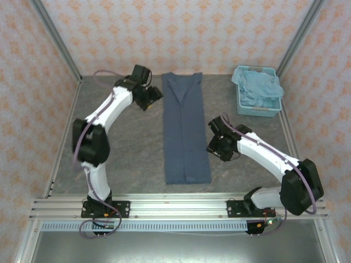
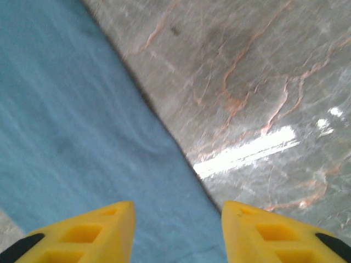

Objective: Fold and stack the t-shirts

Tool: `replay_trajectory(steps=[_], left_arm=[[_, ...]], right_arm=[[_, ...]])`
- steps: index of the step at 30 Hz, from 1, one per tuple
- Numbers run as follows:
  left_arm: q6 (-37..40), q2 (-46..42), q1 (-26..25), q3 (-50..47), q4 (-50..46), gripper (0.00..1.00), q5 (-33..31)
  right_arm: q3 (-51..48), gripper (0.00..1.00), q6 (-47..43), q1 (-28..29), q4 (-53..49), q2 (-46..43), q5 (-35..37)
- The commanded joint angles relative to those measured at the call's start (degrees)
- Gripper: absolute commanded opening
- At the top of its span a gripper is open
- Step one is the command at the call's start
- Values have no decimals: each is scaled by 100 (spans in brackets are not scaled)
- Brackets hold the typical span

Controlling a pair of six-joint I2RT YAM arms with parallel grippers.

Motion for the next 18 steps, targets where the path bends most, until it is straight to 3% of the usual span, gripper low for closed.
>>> replay_trajectory(steps=[1,5,10,18], left_arm=[[447,-727,-487,-1853,-542,57,1118],[195,-1693,-1175,-3470,-380,61,1651],[-1028,-2270,-1976,-4751,905,63,1830],[-1797,-2199,-2514,-5205,1727,58,1483]], right_arm=[[-239,50,-558,-13,-290,-261,-748],[-597,52,-645,48,-66,-259,-1496],[-957,53,-604,197,302,-21,-2008],[-1295,52,-566,207,410,8,-2026]])
